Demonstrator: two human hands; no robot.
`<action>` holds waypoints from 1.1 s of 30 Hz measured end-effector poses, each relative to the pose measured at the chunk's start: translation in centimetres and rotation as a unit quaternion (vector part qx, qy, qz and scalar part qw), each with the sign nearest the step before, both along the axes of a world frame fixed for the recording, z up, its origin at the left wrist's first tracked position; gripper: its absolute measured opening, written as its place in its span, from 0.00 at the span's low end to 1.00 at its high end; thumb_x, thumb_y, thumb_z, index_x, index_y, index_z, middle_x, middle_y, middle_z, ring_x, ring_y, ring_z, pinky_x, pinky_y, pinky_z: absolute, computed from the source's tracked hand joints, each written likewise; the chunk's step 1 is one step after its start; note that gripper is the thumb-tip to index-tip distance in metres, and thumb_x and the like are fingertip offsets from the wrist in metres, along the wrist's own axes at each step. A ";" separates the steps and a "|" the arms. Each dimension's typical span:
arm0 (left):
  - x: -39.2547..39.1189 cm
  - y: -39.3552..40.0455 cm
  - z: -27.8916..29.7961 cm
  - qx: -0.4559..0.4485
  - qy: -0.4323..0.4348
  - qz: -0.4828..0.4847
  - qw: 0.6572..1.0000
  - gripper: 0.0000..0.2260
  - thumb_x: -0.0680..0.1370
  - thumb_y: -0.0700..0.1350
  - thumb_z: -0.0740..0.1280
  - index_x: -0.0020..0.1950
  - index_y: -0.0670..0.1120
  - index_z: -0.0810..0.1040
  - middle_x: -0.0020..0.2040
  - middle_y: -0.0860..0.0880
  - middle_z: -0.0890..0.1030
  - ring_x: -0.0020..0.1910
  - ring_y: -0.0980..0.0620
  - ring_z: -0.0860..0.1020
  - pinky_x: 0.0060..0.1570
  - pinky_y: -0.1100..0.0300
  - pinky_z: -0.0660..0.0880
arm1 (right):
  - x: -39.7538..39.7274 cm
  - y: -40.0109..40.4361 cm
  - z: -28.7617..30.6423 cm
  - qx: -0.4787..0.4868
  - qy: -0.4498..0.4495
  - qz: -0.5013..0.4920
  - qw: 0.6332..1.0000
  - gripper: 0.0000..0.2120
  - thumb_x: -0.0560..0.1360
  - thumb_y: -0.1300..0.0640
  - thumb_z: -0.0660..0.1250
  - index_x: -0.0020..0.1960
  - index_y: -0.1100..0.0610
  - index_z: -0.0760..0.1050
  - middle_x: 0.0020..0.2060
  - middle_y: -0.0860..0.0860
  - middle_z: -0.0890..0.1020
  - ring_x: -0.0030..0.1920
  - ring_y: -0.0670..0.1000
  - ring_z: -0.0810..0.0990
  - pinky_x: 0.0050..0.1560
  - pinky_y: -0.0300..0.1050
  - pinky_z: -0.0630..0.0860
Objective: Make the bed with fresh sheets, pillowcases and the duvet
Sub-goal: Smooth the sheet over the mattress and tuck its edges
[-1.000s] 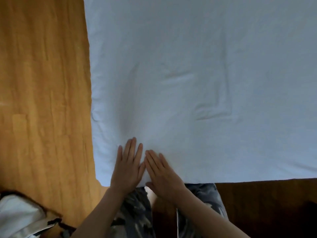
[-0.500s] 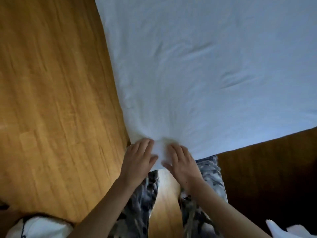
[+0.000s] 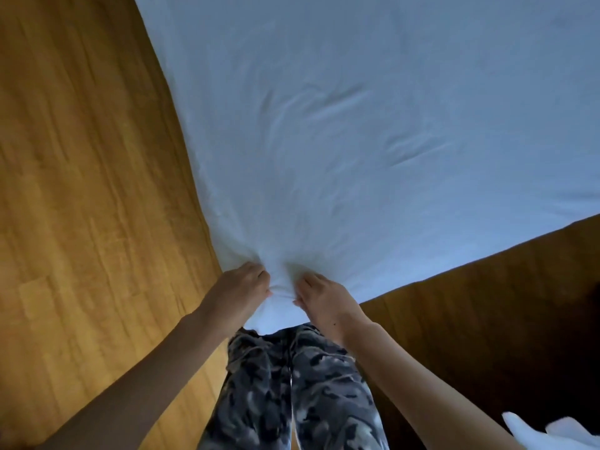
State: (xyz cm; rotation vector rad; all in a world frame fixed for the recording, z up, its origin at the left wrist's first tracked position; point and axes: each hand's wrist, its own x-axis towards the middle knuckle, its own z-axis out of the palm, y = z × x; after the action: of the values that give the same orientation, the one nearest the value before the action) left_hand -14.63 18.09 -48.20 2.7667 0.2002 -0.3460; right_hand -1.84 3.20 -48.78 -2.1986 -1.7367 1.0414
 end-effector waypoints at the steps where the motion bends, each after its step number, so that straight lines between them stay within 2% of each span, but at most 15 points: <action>1: 0.1 0.1 0.2 -0.010 0.002 -0.004 1.000 0.19 0.57 0.47 0.84 0.29 0.46 0.73 0.27 0.50 0.72 0.27 0.53 0.74 0.20 0.65 0.67 | 0.3 0.1 0.4 -0.028 0.018 0.000 0.999 0.07 0.78 0.58 0.64 0.49 0.63 0.73 0.46 0.56 0.76 0.46 0.57 0.76 0.41 0.50 0.75; 6: -0.3 0.3 1.6 -0.042 0.017 -0.034 0.998 0.19 0.61 0.48 0.82 0.28 0.47 0.71 0.28 0.52 0.70 0.26 0.54 0.72 0.21 0.65 0.67 | 0.8 -0.4 2.2 -0.022 0.101 -0.035 0.994 0.08 0.80 0.55 0.60 0.47 0.60 0.70 0.46 0.53 0.74 0.44 0.51 0.71 0.44 0.44 0.68; 10: -1.0 0.3 0.9 -0.041 0.042 -0.051 0.997 0.19 0.62 0.48 0.82 0.29 0.47 0.71 0.28 0.51 0.70 0.27 0.54 0.71 0.20 0.64 0.68 | 0.5 -0.2 1.5 -0.033 0.106 -0.010 0.994 0.08 0.81 0.57 0.59 0.50 0.63 0.70 0.48 0.56 0.74 0.46 0.54 0.72 0.42 0.44 0.66; 14: -0.5 0.8 -0.6 -0.033 0.074 -0.045 0.996 0.19 0.59 0.48 0.83 0.29 0.48 0.72 0.29 0.52 0.72 0.27 0.54 0.72 0.20 0.65 0.68 | -0.9 0.8 -0.5 -0.077 0.082 0.004 0.994 0.05 0.79 0.65 0.59 0.53 0.64 0.70 0.51 0.59 0.74 0.51 0.59 0.74 0.42 0.49 0.69; 17: -0.4 0.6 0.0 -0.048 0.087 -0.036 0.994 0.19 0.57 0.47 0.83 0.29 0.48 0.72 0.28 0.52 0.72 0.27 0.55 0.73 0.21 0.66 0.68 | -1.8 0.2 -1.1 -0.073 0.077 -0.014 0.994 0.09 0.74 0.72 0.59 0.52 0.64 0.71 0.50 0.59 0.73 0.49 0.60 0.73 0.38 0.48 0.67; 20: 0.3 0.6 0.5 -0.026 0.116 -0.057 0.991 0.20 0.53 0.46 0.85 0.28 0.47 0.73 0.28 0.51 0.73 0.26 0.54 0.74 0.19 0.67 0.67 | -1.6 0.4 -1.3 -0.070 0.076 -0.006 0.995 0.09 0.74 0.72 0.60 0.53 0.65 0.71 0.51 0.60 0.74 0.50 0.60 0.73 0.39 0.48 0.67; 23: 2.0 -0.7 -0.1 0.007 0.187 -0.025 0.982 0.22 0.43 0.40 0.85 0.28 0.40 0.78 0.26 0.45 0.76 0.24 0.49 0.76 0.17 0.66 0.67 | -0.8 0.9 -1.1 -0.084 0.070 0.027 0.994 0.08 0.75 0.69 0.61 0.53 0.64 0.72 0.50 0.60 0.75 0.50 0.61 0.74 0.37 0.49 0.66; 24: 2.8 -1.0 0.4 0.019 0.223 -0.037 0.974 0.22 0.46 0.40 0.84 0.33 0.36 0.79 0.29 0.42 0.78 0.27 0.47 0.78 0.20 0.64 0.70 | -0.5 0.9 -0.7 -0.064 0.062 0.039 0.995 0.05 0.75 0.66 0.61 0.51 0.63 0.73 0.47 0.58 0.76 0.48 0.60 0.75 0.35 0.48 0.67; 26: 4.8 -0.9 1.7 0.026 0.316 -0.053 0.947 0.21 0.68 0.45 0.76 0.55 0.35 0.77 0.46 0.42 0.80 0.43 0.46 0.81 0.36 0.59 0.75 | 0.0 0.5 -0.3 0.023 0.035 0.020 0.999 0.10 0.77 0.55 0.61 0.41 0.58 0.76 0.37 0.53 0.77 0.38 0.54 0.77 0.28 0.43 0.68; 27: 5.1 -0.3 1.7 0.021 0.336 -0.046 0.941 0.18 0.76 0.49 0.68 0.60 0.39 0.74 0.49 0.46 0.79 0.47 0.47 0.79 0.42 0.57 0.73 | 0.4 0.2 0.0 0.089 0.014 -0.017 0.996 0.15 0.79 0.51 0.59 0.37 0.56 0.75 0.33 0.50 0.75 0.33 0.51 0.74 0.26 0.42 0.68; 28: 6.0 0.5 2.4 -0.024 0.347 -0.004 0.937 0.14 0.79 0.52 0.63 0.58 0.44 0.74 0.46 0.49 0.78 0.45 0.49 0.78 0.41 0.58 0.70 | 1.0 0.0 0.1 0.154 -0.014 -0.063 0.986 0.17 0.80 0.50 0.58 0.36 0.56 0.75 0.33 0.50 0.75 0.32 0.50 0.73 0.26 0.42 0.69; 29: 7.0 1.3 3.1 -0.051 0.306 0.048 0.950 0.12 0.80 0.54 0.62 0.53 0.46 0.75 0.41 0.50 0.78 0.40 0.50 0.77 0.38 0.59 0.69 | 1.7 0.3 0.2 0.200 -0.036 -0.108 0.973 0.17 0.81 0.51 0.57 0.39 0.57 0.76 0.35 0.51 0.77 0.34 0.51 0.74 0.29 0.42 0.71; 31: 7.7 2.5 2.7 -0.027 0.102 0.154 0.982 0.09 0.78 0.49 0.68 0.42 0.46 0.76 0.33 0.50 0.77 0.32 0.50 0.77 0.30 0.61 0.68 | 3.3 1.4 -0.4 0.239 -0.080 -0.189 0.949 0.14 0.80 0.55 0.59 0.49 0.61 0.79 0.47 0.56 0.81 0.47 0.56 0.78 0.45 0.46 0.77; 32: 8.0 2.5 2.0 -0.006 0.000 0.193 0.981 0.07 0.78 0.46 0.69 0.43 0.44 0.77 0.36 0.47 0.79 0.36 0.49 0.78 0.31 0.60 0.71 | 3.9 2.1 -1.1 0.236 -0.108 -0.205 0.944 0.14 0.80 0.56 0.59 0.56 0.64 0.79 0.55 0.59 0.80 0.57 0.58 0.77 0.56 0.49 0.76; 33: 7.9 2.3 1.1 0.023 -0.065 0.213 0.975 0.05 0.78 0.44 0.67 0.49 0.42 0.78 0.45 0.43 0.82 0.46 0.46 0.80 0.40 0.57 0.76 | 4.1 2.8 -2.0 0.222 -0.136 -0.191 0.946 0.16 0.80 0.56 0.59 0.62 0.65 0.75 0.62 0.61 0.77 0.65 0.60 0.73 0.66 0.51 0.70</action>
State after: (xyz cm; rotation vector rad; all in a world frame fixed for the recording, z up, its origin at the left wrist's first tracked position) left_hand -6.73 20.36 -47.11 2.6816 0.7589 -0.0493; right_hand 2.22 6.00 -50.77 -2.3057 -1.3694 0.2373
